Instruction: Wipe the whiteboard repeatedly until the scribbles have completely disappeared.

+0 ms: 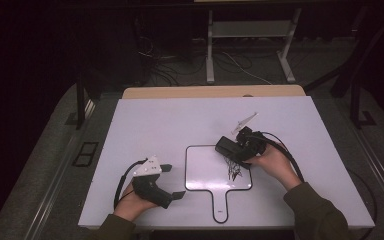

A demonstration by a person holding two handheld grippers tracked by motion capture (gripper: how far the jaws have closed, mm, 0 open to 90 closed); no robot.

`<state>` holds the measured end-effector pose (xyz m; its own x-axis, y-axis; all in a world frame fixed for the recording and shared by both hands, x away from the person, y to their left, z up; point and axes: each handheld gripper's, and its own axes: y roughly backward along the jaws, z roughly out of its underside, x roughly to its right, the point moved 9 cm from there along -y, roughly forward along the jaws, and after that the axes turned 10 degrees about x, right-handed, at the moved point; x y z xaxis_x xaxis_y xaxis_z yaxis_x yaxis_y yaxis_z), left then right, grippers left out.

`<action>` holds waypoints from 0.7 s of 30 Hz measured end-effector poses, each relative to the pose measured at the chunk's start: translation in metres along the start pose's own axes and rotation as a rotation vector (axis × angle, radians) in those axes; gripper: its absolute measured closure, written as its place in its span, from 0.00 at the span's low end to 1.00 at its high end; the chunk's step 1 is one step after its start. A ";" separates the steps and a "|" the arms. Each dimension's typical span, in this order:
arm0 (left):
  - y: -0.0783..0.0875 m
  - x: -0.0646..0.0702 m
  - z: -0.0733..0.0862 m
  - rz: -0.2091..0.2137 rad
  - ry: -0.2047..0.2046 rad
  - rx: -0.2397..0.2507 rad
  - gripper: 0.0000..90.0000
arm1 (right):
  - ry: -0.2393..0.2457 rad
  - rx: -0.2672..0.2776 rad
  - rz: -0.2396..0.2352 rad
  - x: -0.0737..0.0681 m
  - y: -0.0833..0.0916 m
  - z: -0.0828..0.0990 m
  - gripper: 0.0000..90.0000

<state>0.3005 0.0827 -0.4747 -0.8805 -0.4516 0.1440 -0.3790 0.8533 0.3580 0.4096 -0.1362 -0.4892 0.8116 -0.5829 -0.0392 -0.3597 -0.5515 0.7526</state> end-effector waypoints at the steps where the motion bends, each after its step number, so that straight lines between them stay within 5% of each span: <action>1: 0.000 0.000 0.000 0.000 0.000 0.000 0.00 | 0.003 -0.004 0.010 0.002 -0.001 0.000 0.43; 21: 0.001 0.000 0.001 0.000 -0.002 -0.007 0.00 | 0.023 -0.048 0.038 0.002 -0.013 0.005 0.43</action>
<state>0.3003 0.0836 -0.4753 -0.8812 -0.4509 0.1421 -0.3771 0.8516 0.3641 0.4138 -0.1334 -0.5024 0.8081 -0.5890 0.0049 -0.3690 -0.4997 0.7836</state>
